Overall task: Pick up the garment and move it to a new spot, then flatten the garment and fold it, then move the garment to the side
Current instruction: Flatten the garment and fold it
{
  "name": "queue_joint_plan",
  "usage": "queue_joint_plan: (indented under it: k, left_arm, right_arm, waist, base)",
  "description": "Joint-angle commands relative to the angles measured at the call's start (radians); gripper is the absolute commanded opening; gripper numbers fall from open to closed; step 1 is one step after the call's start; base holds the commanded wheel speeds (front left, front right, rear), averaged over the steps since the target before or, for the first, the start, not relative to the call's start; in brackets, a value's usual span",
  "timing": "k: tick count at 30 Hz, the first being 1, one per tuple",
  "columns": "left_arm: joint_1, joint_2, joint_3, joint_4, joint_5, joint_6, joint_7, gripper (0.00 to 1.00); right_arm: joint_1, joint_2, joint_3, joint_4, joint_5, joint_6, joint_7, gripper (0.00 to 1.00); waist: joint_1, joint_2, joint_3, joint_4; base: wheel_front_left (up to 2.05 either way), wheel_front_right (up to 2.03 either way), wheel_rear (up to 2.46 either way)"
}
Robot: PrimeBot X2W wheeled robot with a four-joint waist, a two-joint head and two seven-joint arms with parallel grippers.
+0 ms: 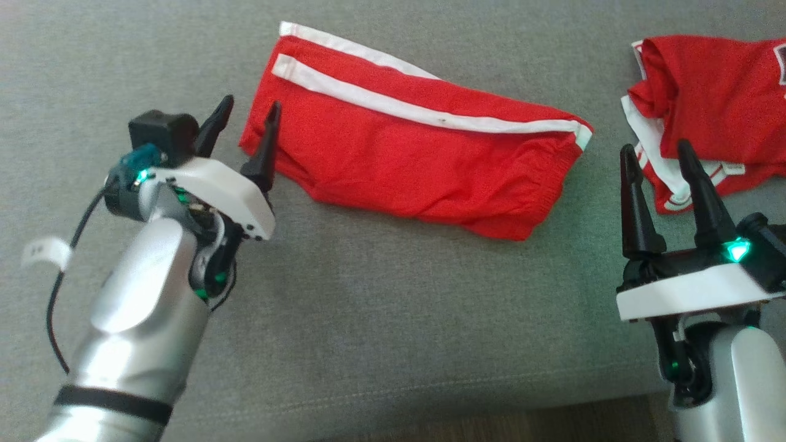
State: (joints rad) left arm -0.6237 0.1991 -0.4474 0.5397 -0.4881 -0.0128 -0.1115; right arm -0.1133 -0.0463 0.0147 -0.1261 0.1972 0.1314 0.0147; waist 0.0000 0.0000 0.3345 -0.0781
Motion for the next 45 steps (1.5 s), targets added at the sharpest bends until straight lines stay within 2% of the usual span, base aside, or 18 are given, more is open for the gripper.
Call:
queue_joint_plan:
  k: [1, 6, 9, 10, 11, 12, 18, 29, 33, 41, 42, 43, 44, 45]
  left_arm:
    - [-0.049, 0.026, 0.033, 0.006, -0.004, -0.001, 0.009, 1.0]
    - [-0.119, 0.02, 0.036, 0.201, -0.021, -0.002, 0.069, 1.0]
    - [-0.136, 0.005, 0.027, 0.266, -0.03, -0.018, 0.091, 1.0]
    - [-0.138, -0.001, 0.022, 0.281, -0.033, -0.025, 0.099, 0.92]
    - [-0.139, -0.006, 0.019, 0.291, -0.035, -0.03, 0.1, 0.39]
    - [-0.139, -0.011, 0.015, 0.299, -0.036, -0.034, 0.099, 0.0]
    - [-0.128, -0.031, -0.013, 0.326, -0.034, -0.05, 0.101, 0.0]
    - [0.018, -0.032, 0.031, 0.24, -0.09, -0.023, 0.001, 0.0]
    - [0.137, -0.018, 0.046, 0.142, -0.111, 0.003, -0.016, 0.0]
    - [0.335, 0.017, 0.062, -0.112, -0.134, 0.092, 0.022, 0.0]
    - [0.349, 0.02, 0.063, -0.141, -0.134, 0.101, 0.025, 0.19]
    - [0.362, 0.024, 0.063, -0.165, -0.133, 0.109, 0.028, 0.84]
    - [0.372, 0.029, 0.061, -0.187, -0.128, 0.116, 0.029, 1.0]
    - [0.38, 0.031, 0.063, -0.21, -0.126, 0.123, 0.024, 1.0]
  right_arm:
    - [-0.027, -0.004, 0.025, -0.03, 0.01, -0.001, -0.007, 1.0]
    - [-0.031, -0.004, 0.027, -0.017, 0.018, -0.001, -0.016, 1.0]
    - [-0.029, -0.004, 0.023, -0.009, 0.021, -0.001, -0.019, 1.0]
    - [-0.029, -0.004, 0.021, -0.008, 0.021, -0.001, -0.02, 1.0]
    - [-0.028, -0.004, 0.019, -0.006, 0.023, -0.001, -0.02, 1.0]
    - [-0.027, -0.004, 0.017, -0.005, 0.024, -0.001, -0.02, 1.0]
    - [-0.025, -0.004, 0.013, -0.005, 0.032, -0.001, -0.016, 1.0]
    - [-0.011, -0.004, 0.004, -0.014, 0.029, -0.001, 0.005, 1.0]
    - [0.002, -0.004, -0.003, -0.016, 0.029, -0.001, 0.013, 1.0]
    - [0.029, -0.004, -0.008, -0.021, 0.022, -0.001, 0.032, 1.0]
    - [0.031, -0.004, -0.008, -0.022, 0.021, -0.001, 0.035, 1.0]
    - [0.031, -0.004, -0.008, -0.022, 0.02, -0.001, 0.036, 1.0]
    - [0.032, -0.004, -0.007, -0.022, 0.019, -0.001, 0.038, 1.0]
    - [0.032, -0.004, -0.005, -0.021, 0.015, -0.001, 0.041, 1.0]
  waist:
    - [0.0, 0.0, 0.017, -0.018]
    - [0.0, 0.0, 0.035, -0.035]
    - [0.0, 0.0, 0.037, -0.036]
    - [0.0, 0.0, 0.036, -0.035]
    - [0.0, 0.0, 0.034, -0.033]
    - [0.0, 0.0, 0.031, -0.032]
    - [0.0, 0.0, 0.018, -0.016]
    - [0.0, 0.0, -0.017, 0.032]
    - [0.0, 0.0, -0.038, 0.058]
    - [0.0, 0.0, -0.065, 0.087]
    - [0.0, 0.0, -0.066, 0.089]
    - [0.0, 0.0, -0.068, 0.09]
    - [0.0, 0.0, -0.072, 0.09]
    - [0.0, 0.0, -0.075, 0.091]
  base:
    - [0.0, 0.0, 0.0]
    - [0.0, 0.0, 0.0]
    - [0.0, 0.0, 0.0]
    - [0.0, 0.0, 0.0]
    - [0.0, 0.0, 0.0]
    - [0.0, 0.0, 0.0]
    - [0.0, 0.0, 0.0]
    - [0.0, 0.0, 0.0]
    - [0.0, 0.0, 0.0]
    - [0.0, 0.0, 0.0]
    - [0.0, 0.0, 0.0]
    - [0.0, 0.0, 0.0]
    - [0.0, 0.0, 0.0]
    - [0.0, 0.0, 0.0]
